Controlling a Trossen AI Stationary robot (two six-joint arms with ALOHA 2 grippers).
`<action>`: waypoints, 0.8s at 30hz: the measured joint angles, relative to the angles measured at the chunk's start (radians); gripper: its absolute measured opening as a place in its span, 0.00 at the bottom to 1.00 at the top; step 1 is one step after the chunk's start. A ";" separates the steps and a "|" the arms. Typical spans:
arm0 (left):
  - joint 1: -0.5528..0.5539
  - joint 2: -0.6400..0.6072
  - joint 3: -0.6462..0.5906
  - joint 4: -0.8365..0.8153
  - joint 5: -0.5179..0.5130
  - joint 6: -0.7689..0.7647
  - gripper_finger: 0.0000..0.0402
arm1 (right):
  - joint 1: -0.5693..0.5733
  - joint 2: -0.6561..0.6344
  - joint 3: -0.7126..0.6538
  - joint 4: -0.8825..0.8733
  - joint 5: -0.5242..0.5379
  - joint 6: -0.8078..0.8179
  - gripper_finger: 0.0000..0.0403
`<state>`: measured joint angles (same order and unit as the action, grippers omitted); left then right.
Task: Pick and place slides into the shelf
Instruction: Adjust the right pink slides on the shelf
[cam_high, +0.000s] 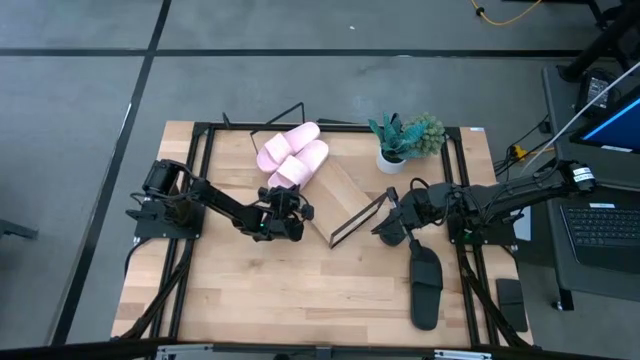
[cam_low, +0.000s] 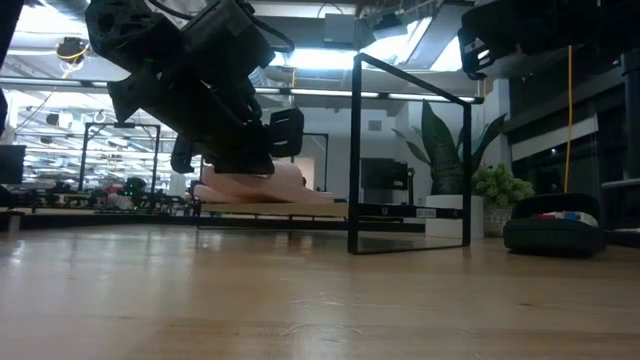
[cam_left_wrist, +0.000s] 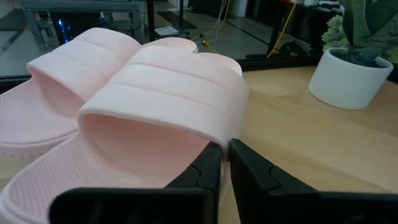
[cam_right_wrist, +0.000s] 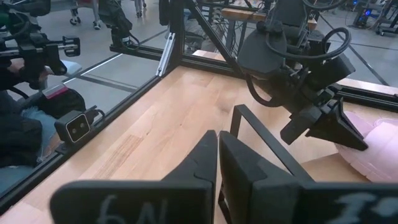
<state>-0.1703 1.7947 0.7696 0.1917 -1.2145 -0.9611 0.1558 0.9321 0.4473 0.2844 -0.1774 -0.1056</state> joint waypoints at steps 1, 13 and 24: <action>0.000 0.000 0.000 0.000 0.001 0.001 0.09 | 0.000 0.000 0.000 0.000 0.000 0.000 0.05; 0.000 0.000 0.000 0.000 0.002 0.067 0.25 | 0.000 0.000 0.000 0.000 0.000 0.000 0.05; -0.002 0.000 0.000 0.000 -0.014 0.198 0.24 | 0.000 0.000 0.000 0.000 -0.001 0.000 0.05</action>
<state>-0.1722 1.7947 0.7696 0.1916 -1.2282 -0.7632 0.1558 0.9321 0.4473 0.2840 -0.1780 -0.1055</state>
